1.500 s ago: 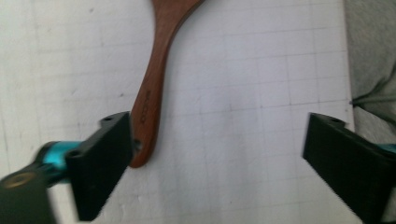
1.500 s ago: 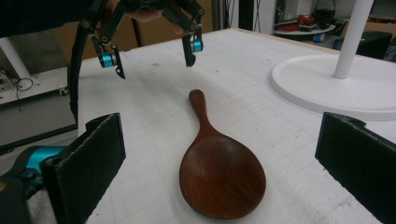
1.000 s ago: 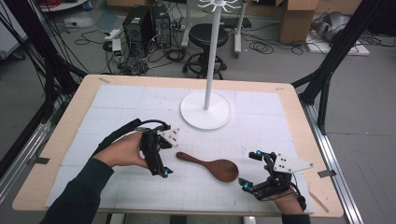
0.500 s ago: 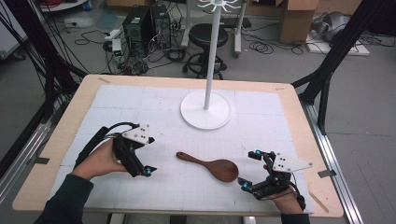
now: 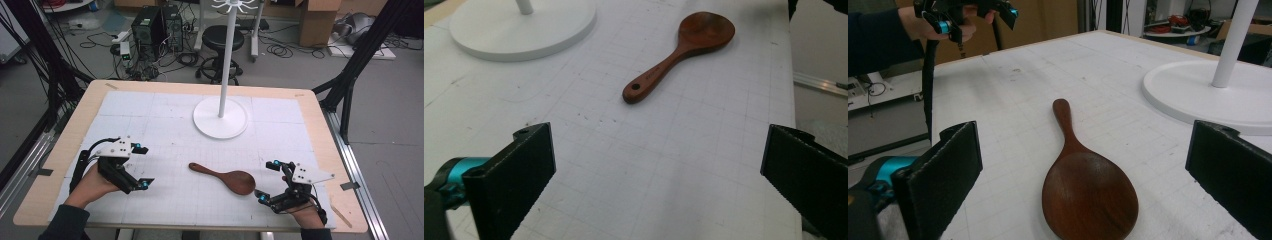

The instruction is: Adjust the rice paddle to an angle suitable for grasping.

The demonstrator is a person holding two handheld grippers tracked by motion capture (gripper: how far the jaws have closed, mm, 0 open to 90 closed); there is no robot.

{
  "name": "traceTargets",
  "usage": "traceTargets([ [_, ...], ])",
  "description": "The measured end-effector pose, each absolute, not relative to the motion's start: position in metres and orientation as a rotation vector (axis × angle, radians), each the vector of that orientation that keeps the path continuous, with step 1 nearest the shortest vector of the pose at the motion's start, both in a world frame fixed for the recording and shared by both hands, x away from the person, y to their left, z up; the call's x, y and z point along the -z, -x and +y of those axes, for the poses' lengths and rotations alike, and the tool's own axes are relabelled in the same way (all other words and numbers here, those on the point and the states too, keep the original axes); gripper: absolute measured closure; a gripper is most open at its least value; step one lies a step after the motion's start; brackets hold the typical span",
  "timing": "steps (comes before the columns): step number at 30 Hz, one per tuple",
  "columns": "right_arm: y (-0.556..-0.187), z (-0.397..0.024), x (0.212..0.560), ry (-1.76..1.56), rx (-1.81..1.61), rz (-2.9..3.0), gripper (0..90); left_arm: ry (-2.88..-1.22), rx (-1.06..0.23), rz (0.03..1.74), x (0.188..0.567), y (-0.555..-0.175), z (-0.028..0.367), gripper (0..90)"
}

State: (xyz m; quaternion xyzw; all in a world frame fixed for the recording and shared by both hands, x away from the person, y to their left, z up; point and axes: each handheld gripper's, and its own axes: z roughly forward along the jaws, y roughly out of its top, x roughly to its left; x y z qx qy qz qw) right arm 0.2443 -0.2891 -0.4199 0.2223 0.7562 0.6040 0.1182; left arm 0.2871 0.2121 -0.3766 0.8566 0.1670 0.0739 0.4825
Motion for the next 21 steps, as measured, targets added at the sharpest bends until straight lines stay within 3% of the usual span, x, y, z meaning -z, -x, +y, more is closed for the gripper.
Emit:
traceTargets([
  [14, -0.243, -0.291, 0.418, -0.662, -1.772, 2.201, 0.5, -1.864, -0.258, 0.544, 0.394, -0.266, 0.246, 1.7],
  [21, -0.242, -0.29, 0.417, -0.664, -1.764, 2.204, 0.5, -1.878, -0.272, 0.545, 0.398, -0.264, 0.247, 1.7],
])
